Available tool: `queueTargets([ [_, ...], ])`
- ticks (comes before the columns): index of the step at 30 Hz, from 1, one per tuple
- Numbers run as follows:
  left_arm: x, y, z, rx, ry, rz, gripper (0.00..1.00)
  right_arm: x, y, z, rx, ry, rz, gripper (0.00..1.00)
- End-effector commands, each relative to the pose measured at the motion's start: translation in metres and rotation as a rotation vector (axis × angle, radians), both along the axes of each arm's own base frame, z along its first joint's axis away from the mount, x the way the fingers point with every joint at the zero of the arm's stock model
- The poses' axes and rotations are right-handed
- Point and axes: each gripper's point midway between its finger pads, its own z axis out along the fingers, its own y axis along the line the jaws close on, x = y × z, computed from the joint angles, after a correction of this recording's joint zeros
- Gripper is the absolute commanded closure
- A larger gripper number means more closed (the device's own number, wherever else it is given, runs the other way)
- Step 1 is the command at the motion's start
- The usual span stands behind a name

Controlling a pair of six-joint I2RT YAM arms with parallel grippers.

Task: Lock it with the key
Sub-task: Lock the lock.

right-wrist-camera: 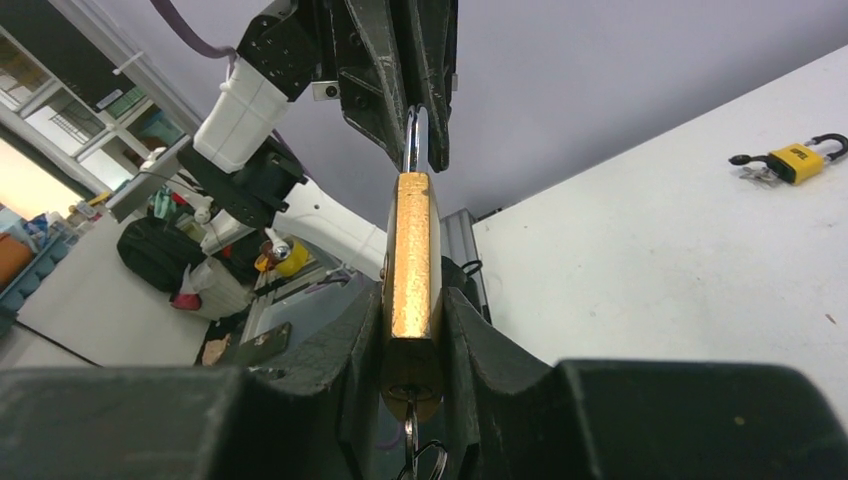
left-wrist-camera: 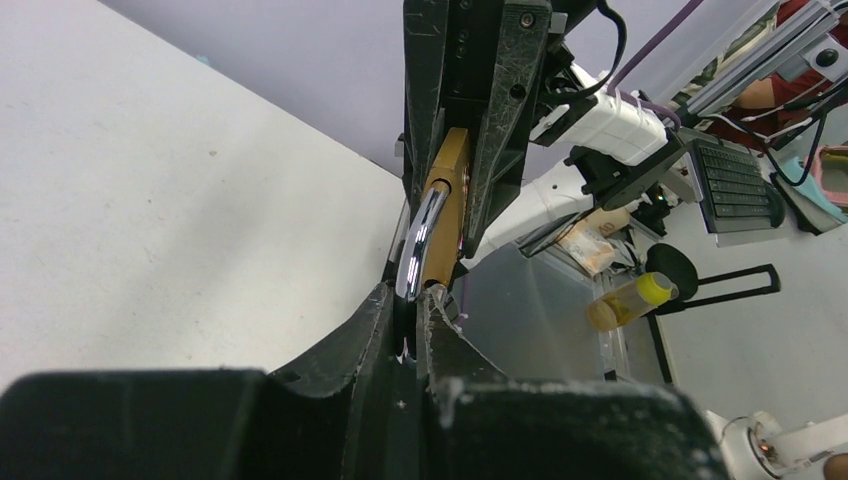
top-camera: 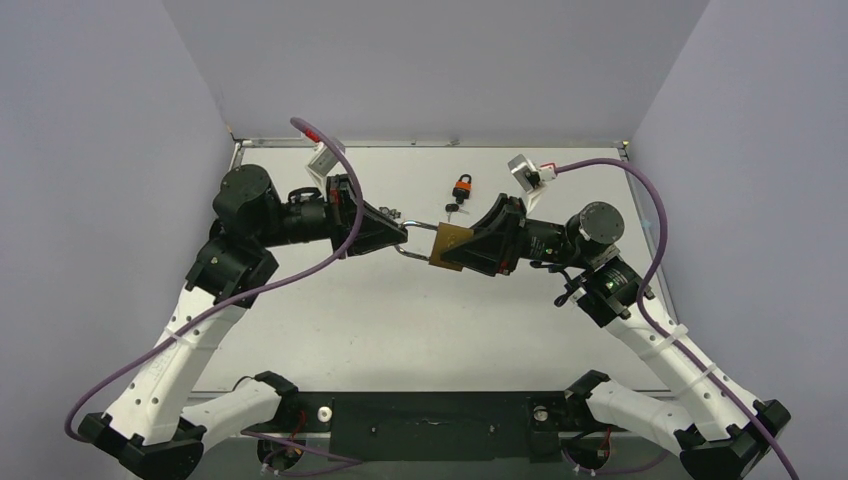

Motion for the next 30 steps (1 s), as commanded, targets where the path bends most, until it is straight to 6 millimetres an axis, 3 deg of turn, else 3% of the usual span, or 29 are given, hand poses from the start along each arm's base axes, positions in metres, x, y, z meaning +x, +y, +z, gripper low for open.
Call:
queueTargets([
  [1,-0.006,0.000,0.008,-0.010,-0.089,0.034,1.00,-0.020,-0.008,0.057,0.181,-0.150,0.049,1.00],
  [8,-0.011,-0.009,0.008,-0.005,-0.112,0.039,1.00,-0.026,-0.003,0.066,0.214,-0.137,0.087,1.00],
  [19,-0.019,-0.023,0.016,-0.074,-0.067,-0.005,1.00,-0.008,0.005,0.050,0.139,-0.144,-0.024,1.00],
  [30,-0.019,-0.030,-0.008,-0.033,-0.035,0.003,1.00,0.006,0.002,0.074,0.218,-0.138,-0.115,1.00],
])
